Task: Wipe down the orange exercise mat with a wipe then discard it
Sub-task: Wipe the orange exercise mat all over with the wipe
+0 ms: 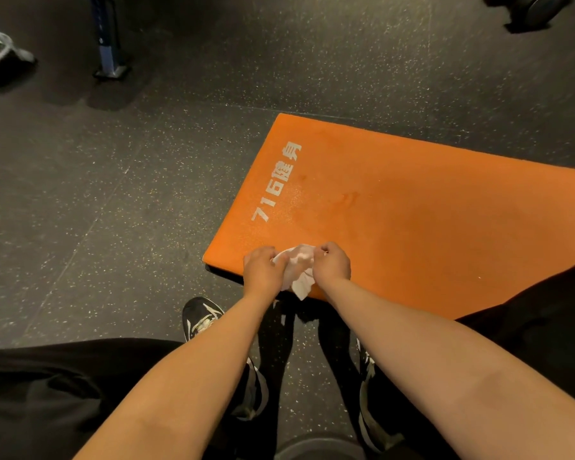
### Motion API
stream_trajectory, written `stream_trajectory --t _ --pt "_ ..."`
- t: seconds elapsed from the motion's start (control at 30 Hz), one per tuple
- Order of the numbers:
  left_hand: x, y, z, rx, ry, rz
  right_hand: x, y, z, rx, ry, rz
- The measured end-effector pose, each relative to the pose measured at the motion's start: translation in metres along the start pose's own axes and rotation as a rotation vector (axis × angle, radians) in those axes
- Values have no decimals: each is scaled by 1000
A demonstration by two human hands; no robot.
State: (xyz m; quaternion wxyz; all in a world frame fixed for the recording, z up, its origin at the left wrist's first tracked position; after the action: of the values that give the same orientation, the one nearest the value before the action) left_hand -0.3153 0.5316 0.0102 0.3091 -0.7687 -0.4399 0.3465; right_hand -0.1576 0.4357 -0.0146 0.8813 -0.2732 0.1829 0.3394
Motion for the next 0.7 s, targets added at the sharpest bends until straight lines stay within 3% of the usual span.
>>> stream_trajectory --t 0.1,0.3,0.5,0.7 --pt "-7 5 -5 -102 -26 44 -1 4 -4 -30 11 -6" --pt "-11 10 -8 -68 -53 90 0 -2 -7 52 65 -53" --pt "-16 20 -20 -124 -2 138 -5 14 2 213 30 78" --pt "-15 25 -19 -256 -46 192 -6 18 2 322 77 107"
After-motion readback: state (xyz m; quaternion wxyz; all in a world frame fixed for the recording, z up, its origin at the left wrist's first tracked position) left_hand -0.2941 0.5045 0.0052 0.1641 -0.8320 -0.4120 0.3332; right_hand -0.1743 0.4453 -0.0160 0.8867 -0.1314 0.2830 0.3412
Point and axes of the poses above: each hand's wrist, its own x-axis towards the middle knuckle, its own y-axis out of the palm, z = x × y, the point moved 8 cm from there along x, towards the middle knuckle, and after that the axes turned 10 degrees about x, right-handed, at the moved point
